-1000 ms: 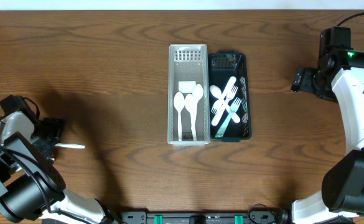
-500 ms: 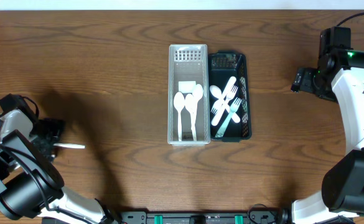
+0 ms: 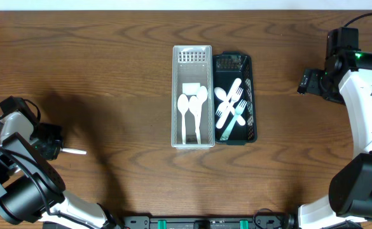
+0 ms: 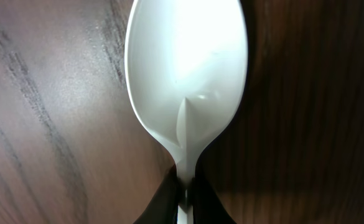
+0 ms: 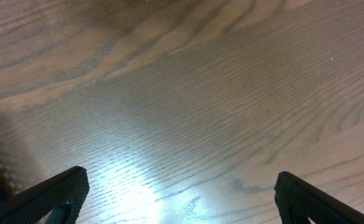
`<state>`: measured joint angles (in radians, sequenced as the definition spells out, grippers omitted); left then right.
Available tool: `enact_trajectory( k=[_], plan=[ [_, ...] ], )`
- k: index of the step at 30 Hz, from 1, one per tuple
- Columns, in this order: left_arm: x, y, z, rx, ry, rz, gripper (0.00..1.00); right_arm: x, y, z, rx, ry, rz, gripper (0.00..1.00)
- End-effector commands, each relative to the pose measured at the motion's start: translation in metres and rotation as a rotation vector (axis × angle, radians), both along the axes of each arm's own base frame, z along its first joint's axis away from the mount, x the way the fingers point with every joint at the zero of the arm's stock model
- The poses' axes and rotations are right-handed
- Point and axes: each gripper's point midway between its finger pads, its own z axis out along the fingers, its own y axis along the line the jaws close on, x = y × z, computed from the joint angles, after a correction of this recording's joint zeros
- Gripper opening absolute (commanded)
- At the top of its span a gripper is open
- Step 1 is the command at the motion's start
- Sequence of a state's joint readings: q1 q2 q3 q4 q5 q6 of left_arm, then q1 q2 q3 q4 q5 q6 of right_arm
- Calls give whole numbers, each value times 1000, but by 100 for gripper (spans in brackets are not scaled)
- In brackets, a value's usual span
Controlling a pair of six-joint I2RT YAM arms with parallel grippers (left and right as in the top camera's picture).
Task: Pack container
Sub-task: 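Move the left gripper to the last white spoon and grasp it, then carry the white spoon into the white basket and release it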
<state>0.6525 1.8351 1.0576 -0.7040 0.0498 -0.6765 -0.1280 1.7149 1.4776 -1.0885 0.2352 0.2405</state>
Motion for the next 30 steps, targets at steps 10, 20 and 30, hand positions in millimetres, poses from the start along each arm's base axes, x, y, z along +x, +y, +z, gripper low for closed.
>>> enact_trajectory(
  k=[10,20,30],
  plan=[
    [5,-16,21,31,56,-268,6,0,-2,-1,-3,1,3,99],
    [110,-124,169,318,-310,-845,6,3,-1,0,4,-10,5,99],
    [132,-312,233,331,-595,-1355,6,3,0,-1,13,-11,7,99]
  ],
)
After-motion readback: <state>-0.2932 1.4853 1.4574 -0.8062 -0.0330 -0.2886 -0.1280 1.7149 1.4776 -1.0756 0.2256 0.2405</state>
